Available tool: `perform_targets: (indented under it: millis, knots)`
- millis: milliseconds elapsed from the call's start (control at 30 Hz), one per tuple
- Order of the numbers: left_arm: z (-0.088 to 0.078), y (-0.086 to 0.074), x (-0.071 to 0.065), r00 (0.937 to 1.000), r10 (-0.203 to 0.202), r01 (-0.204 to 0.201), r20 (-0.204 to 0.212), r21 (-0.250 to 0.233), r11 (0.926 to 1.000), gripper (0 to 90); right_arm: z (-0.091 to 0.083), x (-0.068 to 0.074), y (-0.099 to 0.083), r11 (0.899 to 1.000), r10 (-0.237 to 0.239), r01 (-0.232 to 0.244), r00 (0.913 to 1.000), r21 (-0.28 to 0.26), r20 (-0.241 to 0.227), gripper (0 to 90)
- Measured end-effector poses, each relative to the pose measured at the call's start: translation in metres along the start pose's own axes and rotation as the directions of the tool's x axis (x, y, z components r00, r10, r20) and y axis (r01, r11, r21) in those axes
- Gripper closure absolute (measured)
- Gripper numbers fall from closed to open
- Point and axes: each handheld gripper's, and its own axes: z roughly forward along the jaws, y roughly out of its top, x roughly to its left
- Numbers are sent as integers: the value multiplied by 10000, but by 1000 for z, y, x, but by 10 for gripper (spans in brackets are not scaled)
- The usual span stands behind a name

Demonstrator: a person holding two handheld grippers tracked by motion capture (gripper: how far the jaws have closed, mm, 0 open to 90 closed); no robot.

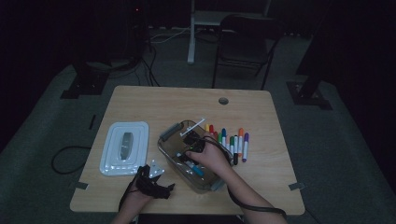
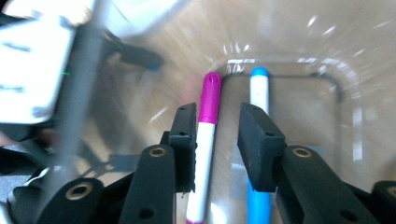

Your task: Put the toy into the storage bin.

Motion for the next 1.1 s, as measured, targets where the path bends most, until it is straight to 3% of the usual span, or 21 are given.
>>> perform_targets:
  millis: [133, 300, 367, 400, 467, 533, 633, 700, 733, 800, 833, 867, 900, 967, 1033, 1100]
  knots:
    - [0, 0, 0, 10000, -1, 1, 0, -3, 10000, 5, -35, -4, -5, 9946, -121, 135, 9998, -1033, 142, 633]
    - [0, 0, 0, 10000, -10, 10, -1, -3, 10000, 5, -74, -18, -19, 9752, 195, -35, 9973, -2212, 702, 594]
    - [0, 0, 0, 10000, -9, 9, -1, -2, 10000, 4, -88, -26, -27, 9678, 370, -97, 9939, -2517, 1041, 540]
    - [0, 0, 0, 10000, -11, 11, -1, -3, 10000, 5, -95, -32, -33, 9577, 563, -176, 9903, -2873, 1271, 518]
    - [0, 0, 0, 10000, -12, 12, 0, -3, 10000, 4, -104, -44, -43, 9495, 996, -427, 9805, -3107, 1696, 521]
    - [0, 0, 0, 10000, -10, 10, 0, -1, 10000, 4, -107, -49, -47, 9453, 1149, -540, 9782, -3218, 1732, 521]
    - [0, 0, 0, 10000, -7, 7, -9, -19, 10000, 5, -115, -77, -71, 9155, 2283, -1407, 9531, -3770, 1988, 510]
    - [0, 0, 0, 10000, -6, 6, -12, -17, 10000, 4, -114, -91, -82, 9070, 2770, -1803, 9361, -3805, 2167, 521]
    - [0, 0, 0, 10000, -2, 2, 2, 2, 10000, 5, -111, -100, -89, 8999, 3137, -2054, 9177, -3848, 2438, 541]
    - [0, 0, 0, 10000, 12, -12, -1, 12, 10000, 5, -106, -113, -100, 8967, 3514, -2346, 8930, -3754, 2811, 565]
    - [0, 0, 0, 10000, 13, -13, -1, 11, 10000, 5, -101, -122, -107, 8799, 3976, -2865, 8807, -3792, 2573, 575]
    - [0, 0, 0, 10000, 12, -12, -1, 11, 10000, 5, -97, -127, -110, 8735, 4170, -3027, 8693, -3812, 2653, 587]
    - [0, 0, 0, 10000, 13, -13, -2, 11, 10000, 5, -91, -136, -115, 8716, 4371, -3169, 8480, -3740, 2999, 590]
    - [0, 0, 0, 10000, 12, -12, -1, 11, 10000, 5, -82, -149, -121, 8586, 4761, -3596, 8236, -3654, 3081, 592]
    - [0, 0, 0, 10000, 9, -9, -1, 11, 10000, 4, -72, -160, -125, 8591, 4917, -3819, 8008, -3408, 3420, 590]
    - [0, 0, 0, 10000, 6, -6, -1, 9, 10000, 5, -64, -169, -128, 8456, 5191, -4127, 7837, -3386, 3411, 588]
